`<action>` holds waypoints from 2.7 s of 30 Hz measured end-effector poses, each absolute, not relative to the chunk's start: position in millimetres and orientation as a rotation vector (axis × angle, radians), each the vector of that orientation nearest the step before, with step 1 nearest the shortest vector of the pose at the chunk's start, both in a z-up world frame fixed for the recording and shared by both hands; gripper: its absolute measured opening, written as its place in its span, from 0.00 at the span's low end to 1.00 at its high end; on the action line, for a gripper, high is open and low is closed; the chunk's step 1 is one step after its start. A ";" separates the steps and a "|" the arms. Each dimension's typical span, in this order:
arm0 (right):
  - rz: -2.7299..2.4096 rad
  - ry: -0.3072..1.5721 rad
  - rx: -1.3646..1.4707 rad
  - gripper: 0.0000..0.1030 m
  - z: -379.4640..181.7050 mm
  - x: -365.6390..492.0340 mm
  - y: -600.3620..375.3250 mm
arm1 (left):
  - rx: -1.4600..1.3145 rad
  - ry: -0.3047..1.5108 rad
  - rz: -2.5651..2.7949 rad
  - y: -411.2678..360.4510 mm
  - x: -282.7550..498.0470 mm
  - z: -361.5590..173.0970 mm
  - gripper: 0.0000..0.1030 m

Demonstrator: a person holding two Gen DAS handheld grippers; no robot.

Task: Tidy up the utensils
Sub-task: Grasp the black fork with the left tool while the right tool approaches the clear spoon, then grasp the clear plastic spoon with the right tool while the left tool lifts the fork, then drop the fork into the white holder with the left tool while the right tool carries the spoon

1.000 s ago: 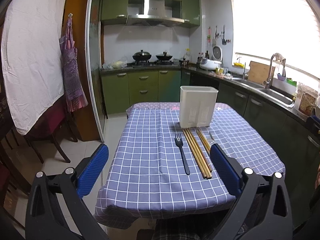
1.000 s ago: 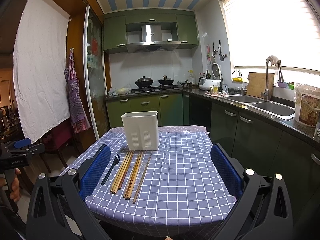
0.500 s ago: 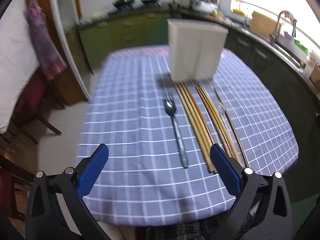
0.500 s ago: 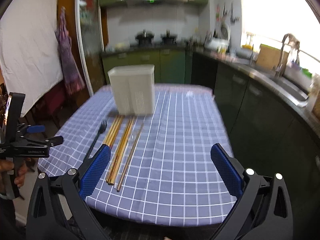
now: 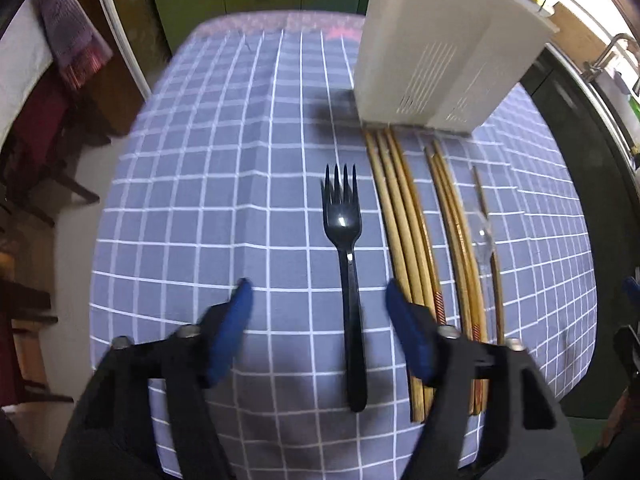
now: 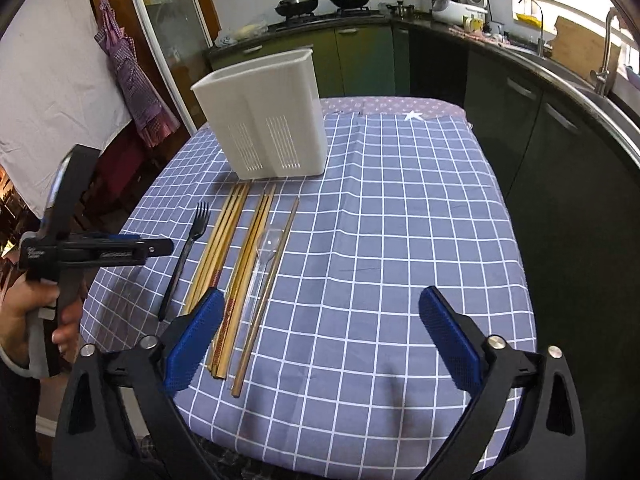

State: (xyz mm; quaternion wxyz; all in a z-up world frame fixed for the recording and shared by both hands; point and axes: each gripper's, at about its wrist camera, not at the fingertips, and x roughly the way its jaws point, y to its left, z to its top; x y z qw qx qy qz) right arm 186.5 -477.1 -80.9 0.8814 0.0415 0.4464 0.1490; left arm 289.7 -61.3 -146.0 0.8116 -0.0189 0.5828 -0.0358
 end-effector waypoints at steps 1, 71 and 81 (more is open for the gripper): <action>0.311 0.933 0.082 0.86 -82.3 187.3 -477.1 | -0.035 1.254 -0.077 -63.3 291.5 -148.9 0.47; 0.506 1.023 0.194 0.09 -97.7 257.9 -371.4 | -0.066 0.951 -0.218 -61.3 300.0 -36.1 0.09; 0.551 0.961 0.308 0.09 -103.8 239.0 -409.9 | -0.118 0.527 -0.292 -97.5 356.6 52.9 0.09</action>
